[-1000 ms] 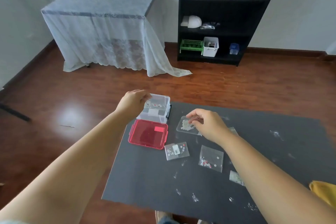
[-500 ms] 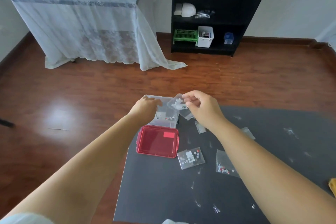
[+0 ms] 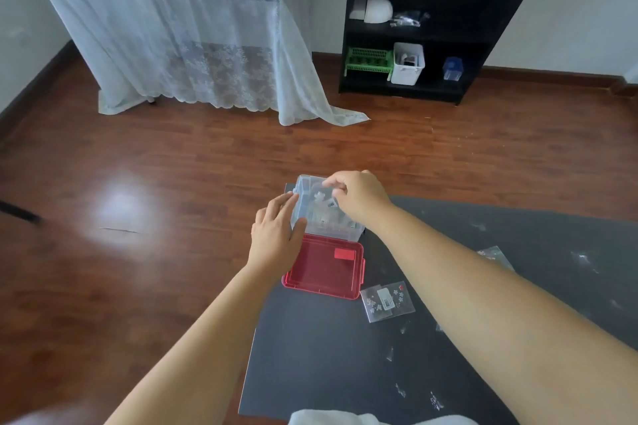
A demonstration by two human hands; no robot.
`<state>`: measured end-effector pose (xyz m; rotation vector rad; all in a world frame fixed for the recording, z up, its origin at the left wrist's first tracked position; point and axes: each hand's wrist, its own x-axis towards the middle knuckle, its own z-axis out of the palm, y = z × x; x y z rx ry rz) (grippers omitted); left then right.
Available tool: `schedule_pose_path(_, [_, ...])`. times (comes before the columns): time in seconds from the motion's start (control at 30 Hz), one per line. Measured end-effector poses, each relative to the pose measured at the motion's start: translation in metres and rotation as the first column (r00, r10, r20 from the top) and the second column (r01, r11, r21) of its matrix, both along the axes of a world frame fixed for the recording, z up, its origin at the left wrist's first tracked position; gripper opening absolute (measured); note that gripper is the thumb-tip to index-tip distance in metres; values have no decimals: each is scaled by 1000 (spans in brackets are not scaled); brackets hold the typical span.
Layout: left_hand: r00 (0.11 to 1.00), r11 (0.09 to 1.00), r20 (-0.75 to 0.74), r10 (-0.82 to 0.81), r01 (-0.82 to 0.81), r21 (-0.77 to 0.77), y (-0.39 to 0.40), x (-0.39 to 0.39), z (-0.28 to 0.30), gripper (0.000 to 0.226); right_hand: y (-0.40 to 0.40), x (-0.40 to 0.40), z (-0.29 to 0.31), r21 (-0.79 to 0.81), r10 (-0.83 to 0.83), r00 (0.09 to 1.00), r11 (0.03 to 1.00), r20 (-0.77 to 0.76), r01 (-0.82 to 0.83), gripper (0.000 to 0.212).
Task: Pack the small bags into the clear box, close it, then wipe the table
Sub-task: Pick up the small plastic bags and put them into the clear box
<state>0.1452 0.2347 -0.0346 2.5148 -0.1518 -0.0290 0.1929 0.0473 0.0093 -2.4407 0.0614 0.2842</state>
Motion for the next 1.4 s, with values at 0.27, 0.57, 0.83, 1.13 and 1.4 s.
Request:
schedule_pose_path(0.27, [999, 999, -29, 16, -15, 43, 1, -2, 3, 50, 14, 0, -18, -337, 139, 987, 928, -85, -159, 40])
schedule_pose_path(0.57, [955, 983, 236, -179, 184, 1, -31, -47, 22, 36, -61, -66, 0, -33, -7, 973, 999, 232, 15, 30])
schedule_pose_path(0.83, [836, 772, -169, -522, 547, 323, -86, -97, -6, 41, -166, -164, -25, -42, -180, 969, 984, -169, 175, 31])
schedule_pose_path(1.13, [866, 724, -235, -440, 498, 478, -112, -97, -10, 53, -178, -201, -43, -299, -31, 966, 953, -257, -49, 68])
schedule_pose_path(1.4, [892, 798, -322, -316, 433, 418, -125, -97, -5, 59, -178, -199, -40, -270, 33, 964, 957, -265, -107, 61])
